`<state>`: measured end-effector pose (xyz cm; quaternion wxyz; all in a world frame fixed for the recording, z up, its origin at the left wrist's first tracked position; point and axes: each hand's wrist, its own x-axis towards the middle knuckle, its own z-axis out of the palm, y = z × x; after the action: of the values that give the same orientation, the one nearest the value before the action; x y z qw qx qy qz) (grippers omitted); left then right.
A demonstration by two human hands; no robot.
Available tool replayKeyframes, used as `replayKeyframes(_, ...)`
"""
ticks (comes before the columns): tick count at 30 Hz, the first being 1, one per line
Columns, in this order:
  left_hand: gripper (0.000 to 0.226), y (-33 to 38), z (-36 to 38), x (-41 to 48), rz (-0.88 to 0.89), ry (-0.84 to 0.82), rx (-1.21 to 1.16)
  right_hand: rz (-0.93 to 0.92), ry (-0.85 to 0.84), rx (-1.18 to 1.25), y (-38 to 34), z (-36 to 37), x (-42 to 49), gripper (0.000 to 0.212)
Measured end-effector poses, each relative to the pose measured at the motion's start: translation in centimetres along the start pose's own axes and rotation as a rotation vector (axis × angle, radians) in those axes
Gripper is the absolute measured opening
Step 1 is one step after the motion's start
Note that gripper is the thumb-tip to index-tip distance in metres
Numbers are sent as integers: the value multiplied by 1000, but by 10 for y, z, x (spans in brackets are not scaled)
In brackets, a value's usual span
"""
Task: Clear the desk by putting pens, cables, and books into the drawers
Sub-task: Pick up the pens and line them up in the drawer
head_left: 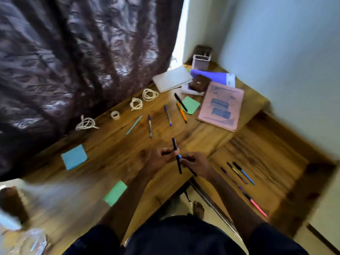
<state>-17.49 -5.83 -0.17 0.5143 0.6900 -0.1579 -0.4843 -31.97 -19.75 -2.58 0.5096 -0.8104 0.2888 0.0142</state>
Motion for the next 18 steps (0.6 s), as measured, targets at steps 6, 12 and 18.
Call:
replayKeyframes(6, 33, -1, 106, 22, -55, 34, 117, 263, 256, 165, 72, -70, -64, 10)
replayKeyframes(12, 33, -18, 207, 41, -221, -57, 47, 453, 479, 75, 155, -113, -115, 12)
replayKeyframes(18, 17, -29, 272, 43, -245, -190, 163, 558, 533, 36, 214, -141, -152, 17)
